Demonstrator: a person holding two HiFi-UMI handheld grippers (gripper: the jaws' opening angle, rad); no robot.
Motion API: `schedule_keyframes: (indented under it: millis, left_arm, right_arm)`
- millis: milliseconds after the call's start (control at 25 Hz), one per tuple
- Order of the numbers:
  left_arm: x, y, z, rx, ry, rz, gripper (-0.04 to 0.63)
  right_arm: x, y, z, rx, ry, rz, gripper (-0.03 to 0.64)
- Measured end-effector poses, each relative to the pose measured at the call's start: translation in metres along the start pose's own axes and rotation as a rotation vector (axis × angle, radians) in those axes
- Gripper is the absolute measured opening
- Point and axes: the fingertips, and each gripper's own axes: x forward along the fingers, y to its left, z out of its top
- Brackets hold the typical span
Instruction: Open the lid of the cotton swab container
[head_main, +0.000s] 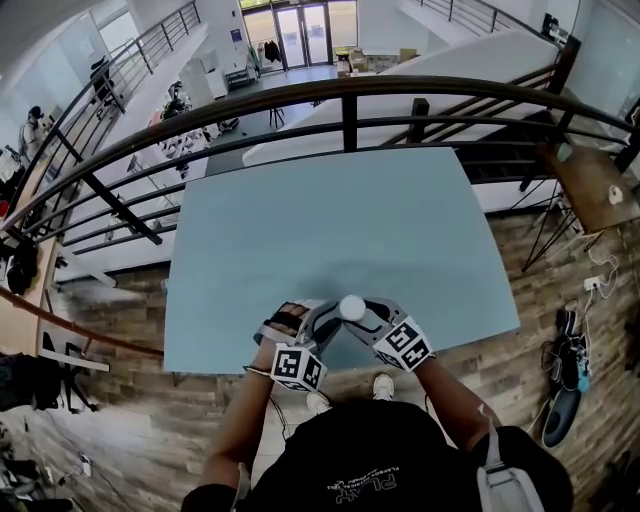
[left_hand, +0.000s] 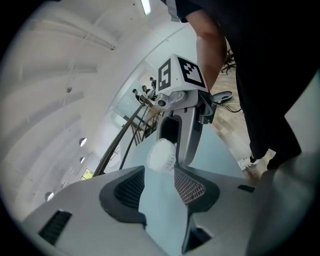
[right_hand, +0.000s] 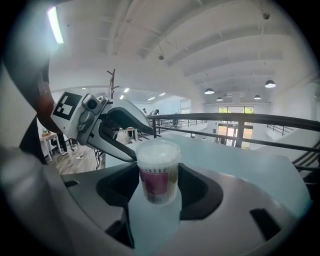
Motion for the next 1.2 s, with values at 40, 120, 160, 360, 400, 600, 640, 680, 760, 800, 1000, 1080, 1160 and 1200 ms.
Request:
schedule_keyframes:
  millis: [40, 120, 160, 360, 400, 600, 640, 680, 760, 800, 1000, 1080, 1160, 1200]
  left_arm:
    - [0.0, -0.001, 0.0, 0.005, 0.005, -0.004, 0.183]
    - [0.002, -0.003, 0.0, 0.015, 0.016, -0.01, 0.184]
    - [0.002, -0.003, -0.001, 0.02, 0.021, -0.013, 0.183]
    - [-0.002, -0.007, -0.002, 0.037, 0.037, -0.024, 0.183]
    - [-0.002, -0.008, -0.002, 0.042, 0.041, -0.027, 0.183]
    - [-0.001, -0.012, -0.002, 0.026, 0.049, -0.04, 0.183]
    - [-0.001, -0.012, -0.002, 0.021, 0.05, -0.042, 0.183]
    - [-0.002, -0.013, -0.002, 0.017, 0.051, -0.043, 0.183]
    - [-0.003, -0.013, -0.002, 0.009, 0.051, -0.047, 0.179]
    - [-0.004, -0.014, -0.002, 0.004, 0.051, -0.05, 0.178]
    - [-0.006, -0.015, -0.005, -0.01, 0.065, -0.067, 0.163]
    - [-0.006, -0.015, -0.006, -0.013, 0.076, -0.071, 0.156]
    - [-0.006, -0.014, -0.005, -0.012, 0.082, -0.07, 0.155]
    - [-0.006, -0.014, -0.005, -0.013, 0.083, -0.069, 0.152]
  right_arm:
    - [0.001, 0.001, 0.0, -0.011, 0.004, 0.004, 0.252]
    - [0.002, 0.002, -0.002, -0.04, 0.012, 0.006, 0.252]
    - [0.003, 0.002, -0.002, -0.055, 0.013, 0.005, 0.25]
    - [0.004, 0.012, 0.003, -0.076, 0.019, 0.022, 0.25]
    - [0.004, 0.013, 0.003, -0.086, 0.026, 0.025, 0.249]
    - [0.002, 0.018, 0.003, -0.136, 0.045, 0.035, 0.238]
    - [0.002, 0.019, 0.003, -0.143, 0.047, 0.036, 0.235]
    - [0.002, 0.019, 0.003, -0.147, 0.049, 0.037, 0.233]
    - [0.002, 0.021, 0.002, -0.145, 0.05, 0.041, 0.23]
    - [0.002, 0.022, 0.002, -0.143, 0.051, 0.043, 0.229]
    - [0.005, 0.024, 0.0, -0.152, 0.065, 0.051, 0.224]
    - [0.006, 0.024, 0.0, -0.15, 0.068, 0.052, 0.224]
    - [0.005, 0.023, 0.001, -0.149, 0.07, 0.054, 0.223]
    - [0.005, 0.023, 0.001, -0.148, 0.071, 0.057, 0.222]
